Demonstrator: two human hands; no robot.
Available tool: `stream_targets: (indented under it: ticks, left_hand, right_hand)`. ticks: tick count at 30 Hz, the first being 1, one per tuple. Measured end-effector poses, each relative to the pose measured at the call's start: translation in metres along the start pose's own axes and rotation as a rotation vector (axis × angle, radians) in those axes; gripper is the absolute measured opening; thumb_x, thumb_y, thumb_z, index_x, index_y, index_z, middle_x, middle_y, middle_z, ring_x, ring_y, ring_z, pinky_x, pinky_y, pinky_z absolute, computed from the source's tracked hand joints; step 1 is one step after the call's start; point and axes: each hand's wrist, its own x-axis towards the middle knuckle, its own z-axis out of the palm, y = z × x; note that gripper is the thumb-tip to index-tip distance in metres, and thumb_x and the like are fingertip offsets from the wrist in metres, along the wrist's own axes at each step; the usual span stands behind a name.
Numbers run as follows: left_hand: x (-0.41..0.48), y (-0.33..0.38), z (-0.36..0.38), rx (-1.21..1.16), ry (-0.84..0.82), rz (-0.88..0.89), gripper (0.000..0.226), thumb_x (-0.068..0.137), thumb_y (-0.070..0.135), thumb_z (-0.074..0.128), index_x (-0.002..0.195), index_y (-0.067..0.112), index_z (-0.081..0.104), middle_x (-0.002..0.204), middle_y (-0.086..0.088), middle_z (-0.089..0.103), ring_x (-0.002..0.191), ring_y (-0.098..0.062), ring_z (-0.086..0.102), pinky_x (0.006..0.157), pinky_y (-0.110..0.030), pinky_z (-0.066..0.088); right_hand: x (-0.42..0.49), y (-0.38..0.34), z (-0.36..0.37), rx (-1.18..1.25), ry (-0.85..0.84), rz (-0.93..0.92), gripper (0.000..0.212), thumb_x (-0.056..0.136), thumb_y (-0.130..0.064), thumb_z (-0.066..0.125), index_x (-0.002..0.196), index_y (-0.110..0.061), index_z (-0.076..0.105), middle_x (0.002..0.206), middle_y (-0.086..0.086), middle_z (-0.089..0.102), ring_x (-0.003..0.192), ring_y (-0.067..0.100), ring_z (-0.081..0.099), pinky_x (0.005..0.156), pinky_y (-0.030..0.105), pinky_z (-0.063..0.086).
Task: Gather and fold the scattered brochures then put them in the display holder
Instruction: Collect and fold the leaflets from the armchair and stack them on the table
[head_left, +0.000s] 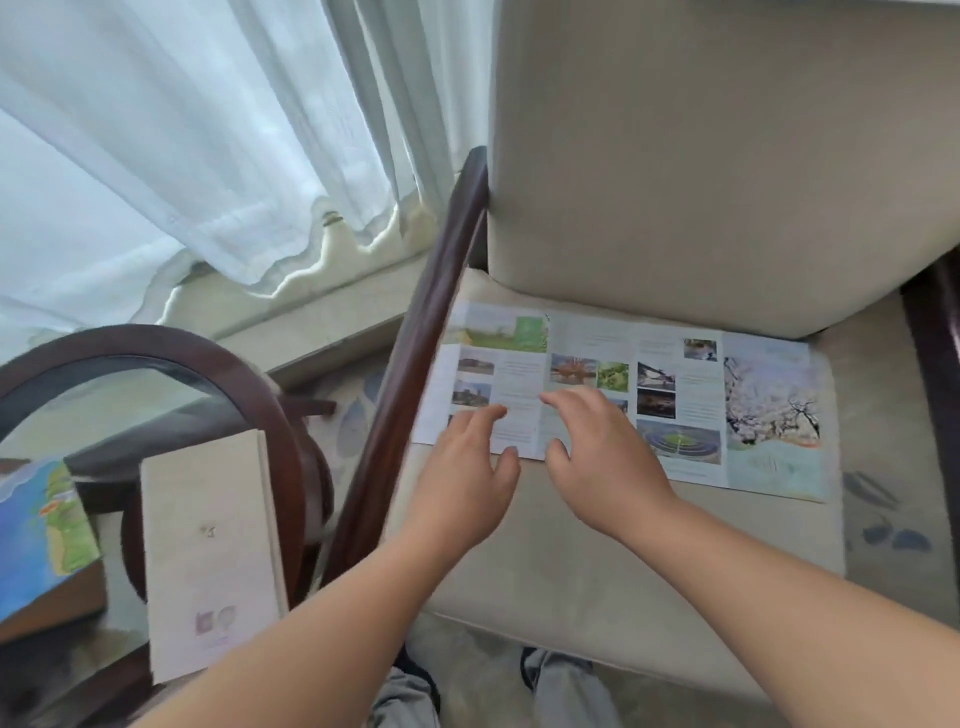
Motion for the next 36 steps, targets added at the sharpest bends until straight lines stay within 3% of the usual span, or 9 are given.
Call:
stream_targets:
  ticks: [6, 14, 17, 26, 32, 36]
  left_hand:
    - [0.044, -0.038, 0.035, 0.067, 0.057, -0.344, 0.054, 0.091, 0.035, 0.055, 0.141, 0.019, 0.039, 0.137, -0.006, 0.046, 0.122, -0.026, 0.048, 0.092, -0.039, 0.044]
    - [0.106, -0.082, 0.069, 0.231, 0.113, -0.519, 0.084, 0.087, 0.052, 0.056, 0.151, 0.013, 0.018, 0.147, -0.015, 0.035, 0.136, -0.033, 0.033, 0.109, -0.049, 0.031]
    - [0.113, -0.085, 0.083, 0.253, 0.109, -0.528, 0.083, 0.090, 0.054, 0.050, 0.151, 0.011, 0.015, 0.146, -0.021, 0.035, 0.137, -0.036, 0.032, 0.111, -0.051, 0.030]
    - [0.098, -0.077, 0.100, 0.386, 0.104, -0.455, 0.081, 0.096, 0.056, 0.039, 0.154, 0.012, 0.004, 0.160, -0.023, 0.012, 0.148, -0.036, 0.011, 0.118, -0.045, 0.016]
    - [0.095, -0.071, 0.106, 0.445, 0.093, -0.427, 0.081, 0.095, 0.056, 0.042, 0.154, 0.014, 0.006, 0.159, -0.022, 0.014, 0.147, -0.036, 0.012, 0.117, -0.045, 0.017]
    - [0.095, -0.070, 0.106, 0.496, 0.092, -0.408, 0.075, 0.095, 0.054, 0.043, 0.152, 0.015, 0.013, 0.154, -0.020, 0.026, 0.140, -0.035, 0.025, 0.112, -0.045, 0.026]
  right_hand:
    - [0.029, 0.030, 0.014, 0.011, -0.062, -0.053, 0.047, 0.094, -0.020, 0.047, 0.140, -0.020, 0.045, 0.141, -0.003, 0.043, 0.131, 0.017, 0.039, 0.102, 0.033, 0.036]
    - [0.043, 0.056, 0.044, 0.026, -0.115, -0.024, 0.045, 0.095, -0.020, 0.047, 0.140, -0.020, 0.045, 0.139, -0.003, 0.043, 0.130, 0.017, 0.039, 0.102, 0.034, 0.037]
    - [0.047, 0.063, 0.048, 0.027, -0.112, -0.028, 0.045, 0.095, -0.021, 0.048, 0.140, -0.020, 0.045, 0.139, -0.003, 0.043, 0.130, 0.017, 0.039, 0.102, 0.034, 0.037]
    - [0.056, 0.060, 0.052, 0.052, -0.117, -0.027, 0.045, 0.094, -0.020, 0.049, 0.139, -0.019, 0.047, 0.138, -0.001, 0.045, 0.129, 0.017, 0.040, 0.102, 0.033, 0.037]
    - [0.060, 0.056, 0.053, 0.047, -0.128, -0.046, 0.044, 0.094, -0.020, 0.049, 0.139, -0.020, 0.046, 0.137, -0.002, 0.045, 0.127, 0.017, 0.041, 0.101, 0.034, 0.040]
    - [0.060, 0.059, 0.054, 0.053, -0.124, -0.040, 0.044, 0.094, -0.020, 0.049, 0.139, -0.020, 0.047, 0.137, -0.002, 0.045, 0.128, 0.016, 0.041, 0.101, 0.033, 0.040]
